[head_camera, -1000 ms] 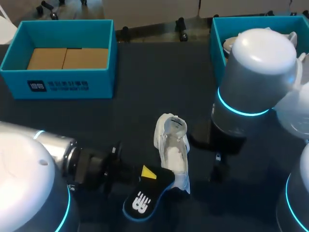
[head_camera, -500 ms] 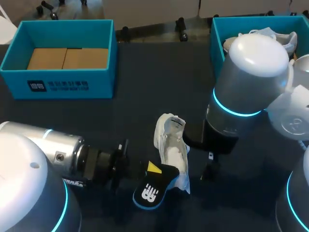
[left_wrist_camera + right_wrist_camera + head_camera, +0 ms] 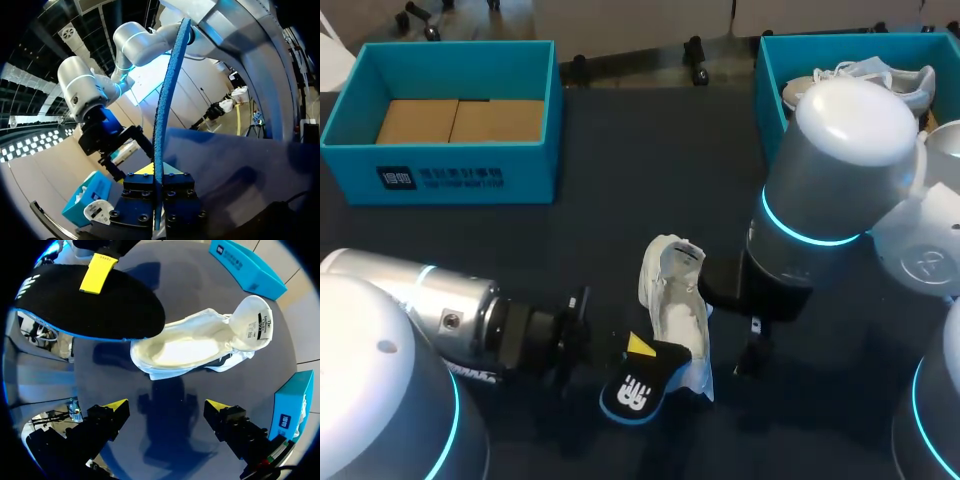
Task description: Take the shoe out of the shoebox, open the shoe tongue, remove and reinsert the insole, then place the shoe into the shoebox
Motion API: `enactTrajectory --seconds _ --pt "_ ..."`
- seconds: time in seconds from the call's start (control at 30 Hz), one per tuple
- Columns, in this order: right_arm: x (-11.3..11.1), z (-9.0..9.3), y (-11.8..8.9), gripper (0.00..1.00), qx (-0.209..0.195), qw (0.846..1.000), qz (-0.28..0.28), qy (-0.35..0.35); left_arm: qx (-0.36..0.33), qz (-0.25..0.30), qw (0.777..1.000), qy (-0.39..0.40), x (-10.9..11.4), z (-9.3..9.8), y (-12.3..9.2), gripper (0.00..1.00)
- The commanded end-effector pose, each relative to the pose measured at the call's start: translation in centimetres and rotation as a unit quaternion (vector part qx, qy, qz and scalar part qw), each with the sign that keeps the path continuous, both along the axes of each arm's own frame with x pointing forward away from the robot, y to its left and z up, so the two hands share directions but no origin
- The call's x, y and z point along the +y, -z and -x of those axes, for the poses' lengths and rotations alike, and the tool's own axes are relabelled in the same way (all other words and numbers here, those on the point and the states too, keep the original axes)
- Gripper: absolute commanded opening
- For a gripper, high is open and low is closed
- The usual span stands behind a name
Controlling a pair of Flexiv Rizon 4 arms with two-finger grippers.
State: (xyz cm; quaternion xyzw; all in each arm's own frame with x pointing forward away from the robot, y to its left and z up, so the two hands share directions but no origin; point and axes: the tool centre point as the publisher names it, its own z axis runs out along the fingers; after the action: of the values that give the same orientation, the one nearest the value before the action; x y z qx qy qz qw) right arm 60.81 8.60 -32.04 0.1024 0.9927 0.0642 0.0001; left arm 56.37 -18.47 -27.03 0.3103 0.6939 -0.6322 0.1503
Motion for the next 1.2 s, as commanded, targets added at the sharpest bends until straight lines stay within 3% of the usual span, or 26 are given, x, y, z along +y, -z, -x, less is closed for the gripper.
enactTrajectory --seconds 0.03,0.3,0.67,1.2 --pt "0.1 0.0 0.2 1.00 0.000 1.000 0.000 0.000 0.002 -0.003 1.000 0.000 -0.8 -0.5 0.7 0.00" --pt "0.1 0.0 0.2 1.00 0.000 1.000 0.000 0.000 0.001 -0.007 1.000 -0.007 -1.1 -1.0 1.0 0.00" --pt "0.1 0.0 0.2 1.00 0.000 1.000 0.000 0.000 -0.015 0.009 1.000 0.016 -1.9 0.5 -0.6 0.00" --pt "0.1 0.0 0.2 1.00 0.000 1.000 0.000 0.000 -0.026 0.010 1.000 0.012 -3.9 -0.4 0.5 0.00"
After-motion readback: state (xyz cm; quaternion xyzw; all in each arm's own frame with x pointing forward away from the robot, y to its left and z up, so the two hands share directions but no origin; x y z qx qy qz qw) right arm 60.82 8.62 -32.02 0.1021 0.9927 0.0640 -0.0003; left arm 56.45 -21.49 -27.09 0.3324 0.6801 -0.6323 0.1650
